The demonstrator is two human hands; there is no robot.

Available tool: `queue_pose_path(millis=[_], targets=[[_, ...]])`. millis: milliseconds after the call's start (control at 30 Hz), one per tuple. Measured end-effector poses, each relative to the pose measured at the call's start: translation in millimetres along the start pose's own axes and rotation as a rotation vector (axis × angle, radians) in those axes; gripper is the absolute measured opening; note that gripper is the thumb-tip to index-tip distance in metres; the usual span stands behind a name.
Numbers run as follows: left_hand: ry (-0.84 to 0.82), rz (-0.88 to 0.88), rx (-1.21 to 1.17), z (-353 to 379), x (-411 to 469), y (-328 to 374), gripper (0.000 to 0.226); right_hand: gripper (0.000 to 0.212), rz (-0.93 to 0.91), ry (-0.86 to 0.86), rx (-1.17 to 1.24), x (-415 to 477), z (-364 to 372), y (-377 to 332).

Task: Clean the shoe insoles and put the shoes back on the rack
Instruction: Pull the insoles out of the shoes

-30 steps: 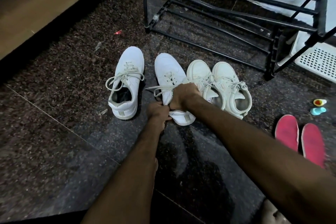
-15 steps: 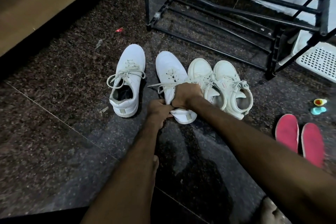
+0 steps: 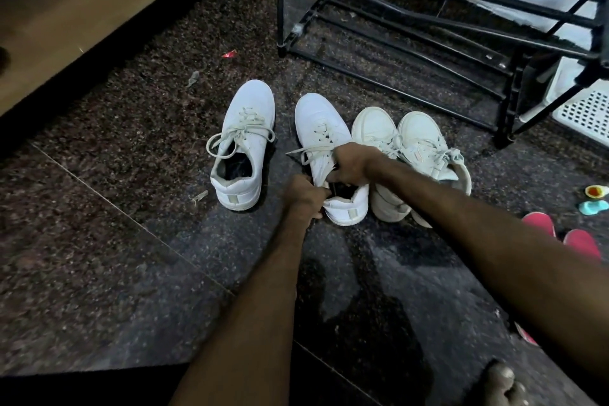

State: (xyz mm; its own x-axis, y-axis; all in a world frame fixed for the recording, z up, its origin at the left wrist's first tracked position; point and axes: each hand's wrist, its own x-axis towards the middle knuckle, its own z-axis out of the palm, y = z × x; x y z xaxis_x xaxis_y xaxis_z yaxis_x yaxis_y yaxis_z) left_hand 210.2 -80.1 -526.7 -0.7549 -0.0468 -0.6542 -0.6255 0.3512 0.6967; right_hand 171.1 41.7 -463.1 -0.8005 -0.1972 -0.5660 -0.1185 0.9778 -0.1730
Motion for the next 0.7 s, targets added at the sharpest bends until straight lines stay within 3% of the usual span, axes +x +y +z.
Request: queue_pose_path(millis=[200,300,500,567,700], targets=[[0.247,0.316,0.681,6.1,1.6,13.4,0.066,0.036,-0.03,-0.041,0.101,5.6,-5.4,-1.2],[0.461,0.603,0.912,6.7,-9.2,13.1,0.059,0.034,-0.036,-0.026,0.116,2.5,-3.1,-1.7],[0.244,1.163,1.059,-9.6,-4.8,17.3,0.012,0.006,-0.02,-0.071,0.117,-9.2,-11.0,5.3],[0.163,1.306,1.05,-8.9,-0.7,15.0,0.017,0.023,-0.033,-0.042,0.05,-17.5,-10.2,3.5],[0.121,1.521,1.103,-11.5,5.7,14.4,0.019,0.026,0.055,0.1,-0.074,-43.2,-3.5,6.8]])
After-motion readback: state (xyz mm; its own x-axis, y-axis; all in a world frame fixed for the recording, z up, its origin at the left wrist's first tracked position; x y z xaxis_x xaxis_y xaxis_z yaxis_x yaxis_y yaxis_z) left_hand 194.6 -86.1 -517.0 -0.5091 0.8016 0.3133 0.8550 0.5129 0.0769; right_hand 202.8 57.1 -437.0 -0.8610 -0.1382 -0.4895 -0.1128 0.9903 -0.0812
